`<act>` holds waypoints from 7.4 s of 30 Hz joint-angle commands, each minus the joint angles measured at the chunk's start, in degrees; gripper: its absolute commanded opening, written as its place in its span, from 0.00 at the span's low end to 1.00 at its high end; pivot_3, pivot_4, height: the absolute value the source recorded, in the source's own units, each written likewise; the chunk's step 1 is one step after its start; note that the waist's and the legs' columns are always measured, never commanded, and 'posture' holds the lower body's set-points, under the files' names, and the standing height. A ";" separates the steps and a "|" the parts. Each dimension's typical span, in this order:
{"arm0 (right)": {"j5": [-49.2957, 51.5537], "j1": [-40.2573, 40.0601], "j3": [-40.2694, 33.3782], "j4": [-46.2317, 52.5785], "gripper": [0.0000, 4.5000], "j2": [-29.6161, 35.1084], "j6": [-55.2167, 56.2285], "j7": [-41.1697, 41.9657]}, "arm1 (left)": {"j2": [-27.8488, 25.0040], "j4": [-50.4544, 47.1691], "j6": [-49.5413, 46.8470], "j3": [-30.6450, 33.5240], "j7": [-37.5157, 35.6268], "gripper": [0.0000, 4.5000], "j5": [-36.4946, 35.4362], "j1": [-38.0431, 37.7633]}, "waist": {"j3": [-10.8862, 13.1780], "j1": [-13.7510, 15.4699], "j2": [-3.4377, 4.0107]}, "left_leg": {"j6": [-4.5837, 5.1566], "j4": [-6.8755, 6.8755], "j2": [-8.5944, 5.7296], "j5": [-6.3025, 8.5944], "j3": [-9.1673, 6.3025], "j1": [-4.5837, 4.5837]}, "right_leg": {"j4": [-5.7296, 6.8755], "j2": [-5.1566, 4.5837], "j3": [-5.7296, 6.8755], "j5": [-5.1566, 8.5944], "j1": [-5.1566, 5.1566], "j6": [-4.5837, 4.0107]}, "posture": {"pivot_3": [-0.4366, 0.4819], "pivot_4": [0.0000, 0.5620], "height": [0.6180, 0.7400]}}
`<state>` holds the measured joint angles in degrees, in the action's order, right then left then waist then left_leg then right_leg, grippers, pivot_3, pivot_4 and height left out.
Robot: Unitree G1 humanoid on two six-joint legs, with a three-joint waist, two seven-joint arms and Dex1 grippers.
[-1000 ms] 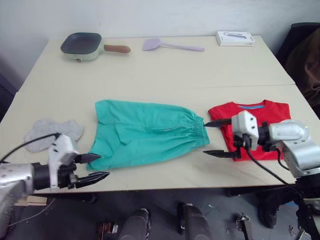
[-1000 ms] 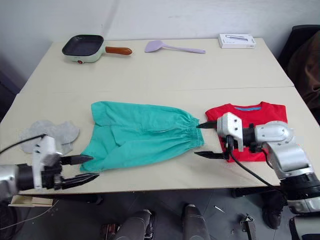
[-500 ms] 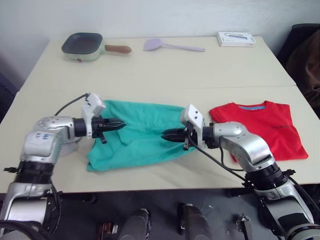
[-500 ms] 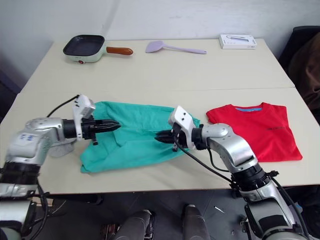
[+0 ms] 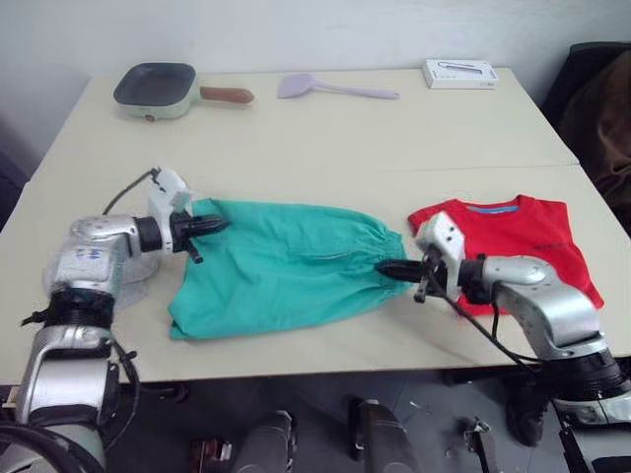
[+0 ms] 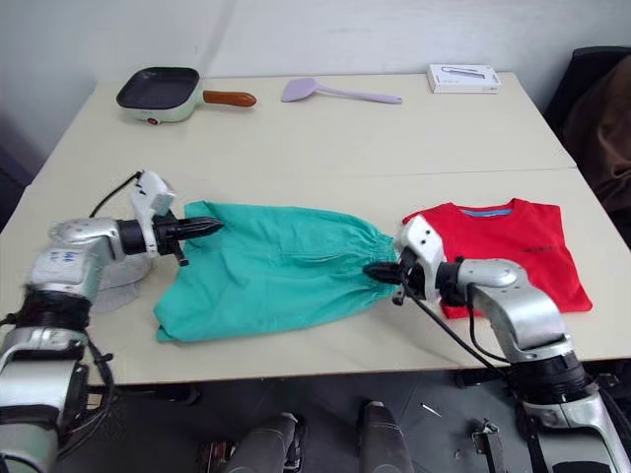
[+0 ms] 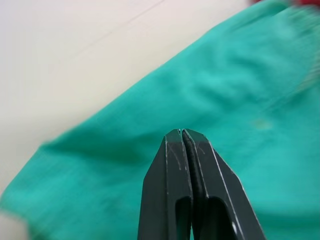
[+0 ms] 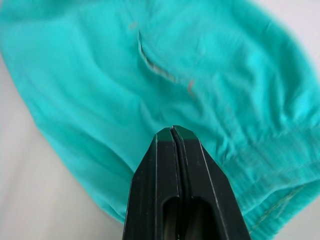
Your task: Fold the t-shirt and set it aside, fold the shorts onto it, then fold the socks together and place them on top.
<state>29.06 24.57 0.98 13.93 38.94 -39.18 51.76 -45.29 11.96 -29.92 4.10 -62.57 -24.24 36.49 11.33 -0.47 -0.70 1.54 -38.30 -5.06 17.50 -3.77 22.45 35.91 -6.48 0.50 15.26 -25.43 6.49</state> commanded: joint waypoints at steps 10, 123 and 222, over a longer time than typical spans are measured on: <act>-19.51 19.65 10.66 -28.82 0.00 -14.95 10.30 -16.80 | 2.03 -13.70 -1.39 -6.12 7.11 0.01 4.92 -13.27 | -0.04 0.33 0.02 | -0.21 0.16 -0.08 -0.27 0.09 -0.21 | 0.06 0.12 -0.25 0.01 -0.06 -0.06 | 0.48 0.27 1.00; -15.87 24.60 20.44 -30.86 0.39 -26.86 23.74 12.89 | -2.89 -34.83 -20.75 13.24 15.98 0.25 -16.91 -12.52 | -0.70 -1.26 -0.32 | -0.29 0.30 0.21 -0.06 0.05 -0.22 | 0.02 0.27 -0.18 0.03 -0.06 -0.14 | 0.48 0.27 1.00; -18.61 51.35 -9.20 -86.62 0.59 -57.12 11.95 -16.61 | 0.05 -39.77 -16.87 31.31 25.76 1.00 -15.82 -36.54 | -0.67 -3.35 -0.27 | -0.94 0.47 0.92 0.07 0.09 -0.34 | 0.20 1.06 -0.47 0.25 -0.22 -0.78 | 0.48 0.27 1.00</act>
<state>9.59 76.26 -7.77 -74.13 -15.38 -26.81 34.44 -43.94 -26.29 -47.38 33.64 -36.30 -39.08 0.33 10.66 -3.82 -0.96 0.59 -37.83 -4.14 17.57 -3.68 22.10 36.11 -5.42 0.03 15.51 -25.65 5.70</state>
